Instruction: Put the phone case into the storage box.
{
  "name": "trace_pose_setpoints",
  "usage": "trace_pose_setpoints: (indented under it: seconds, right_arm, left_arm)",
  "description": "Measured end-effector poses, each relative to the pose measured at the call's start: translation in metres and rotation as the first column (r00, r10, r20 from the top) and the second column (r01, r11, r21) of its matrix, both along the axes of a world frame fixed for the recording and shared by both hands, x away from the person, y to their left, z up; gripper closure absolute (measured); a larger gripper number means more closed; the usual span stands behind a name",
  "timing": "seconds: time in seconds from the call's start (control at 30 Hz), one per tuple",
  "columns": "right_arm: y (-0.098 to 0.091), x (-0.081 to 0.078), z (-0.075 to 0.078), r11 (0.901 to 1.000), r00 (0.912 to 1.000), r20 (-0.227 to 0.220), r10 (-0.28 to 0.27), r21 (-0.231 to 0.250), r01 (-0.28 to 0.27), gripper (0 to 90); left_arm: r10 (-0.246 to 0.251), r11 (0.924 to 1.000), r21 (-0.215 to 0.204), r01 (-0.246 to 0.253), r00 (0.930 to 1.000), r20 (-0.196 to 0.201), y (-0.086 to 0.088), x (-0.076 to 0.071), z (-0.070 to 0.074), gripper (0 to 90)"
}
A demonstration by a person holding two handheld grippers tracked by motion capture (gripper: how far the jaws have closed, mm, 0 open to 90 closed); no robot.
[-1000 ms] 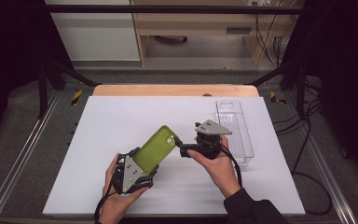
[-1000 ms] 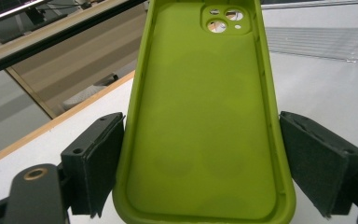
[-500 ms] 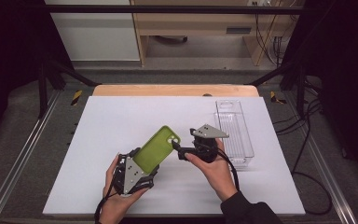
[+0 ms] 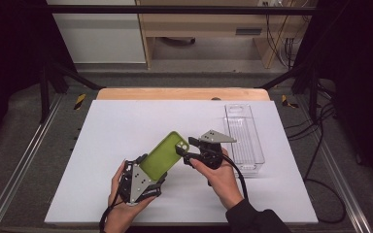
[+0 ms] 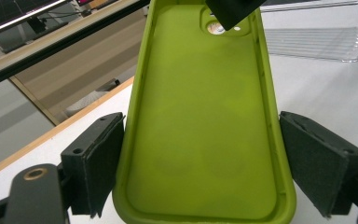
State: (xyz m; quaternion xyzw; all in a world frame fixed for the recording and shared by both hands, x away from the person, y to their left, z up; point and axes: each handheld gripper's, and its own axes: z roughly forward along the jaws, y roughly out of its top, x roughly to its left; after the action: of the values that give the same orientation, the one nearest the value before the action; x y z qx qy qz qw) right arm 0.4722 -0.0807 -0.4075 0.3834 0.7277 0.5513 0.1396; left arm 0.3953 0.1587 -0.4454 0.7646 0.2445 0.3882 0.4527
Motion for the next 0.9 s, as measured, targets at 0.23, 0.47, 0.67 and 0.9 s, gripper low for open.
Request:
trace_pose_setpoints:
  seconds: [0.23,0.47,0.67,0.9]
  right_arm:
    - [-0.0005,0.0007,0.0000,0.9999,0.9998,-0.014,0.011,0.012,-0.010,46.3]
    - [-0.0004,0.0006,-0.0003,0.9996,0.9995,-0.019,0.026,0.011,-0.026,52.9]
    - [-0.0003,-0.0006,0.0004,0.9997,0.9996,-0.014,0.023,0.007,-0.023,57.4]
    - [-0.0023,-0.0028,0.0029,0.9997,0.9997,-0.010,0.022,0.014,-0.022,60.5]
  left_arm:
    - [-0.004,1.0000,0.004,0.004,1.0000,0.006,-0.0014,-0.0010,0.0003,15.9]
    - [-0.007,0.9999,0.008,0.007,1.0000,0.005,-0.0031,-0.0010,-0.0006,15.9]
    - [-0.003,1.0000,0.007,0.003,1.0000,0.004,-0.0031,-0.0007,-0.0014,15.9]
    - [-0.001,1.0000,0.009,0.001,1.0000,-0.001,-0.0041,-0.0002,-0.0025,15.9]
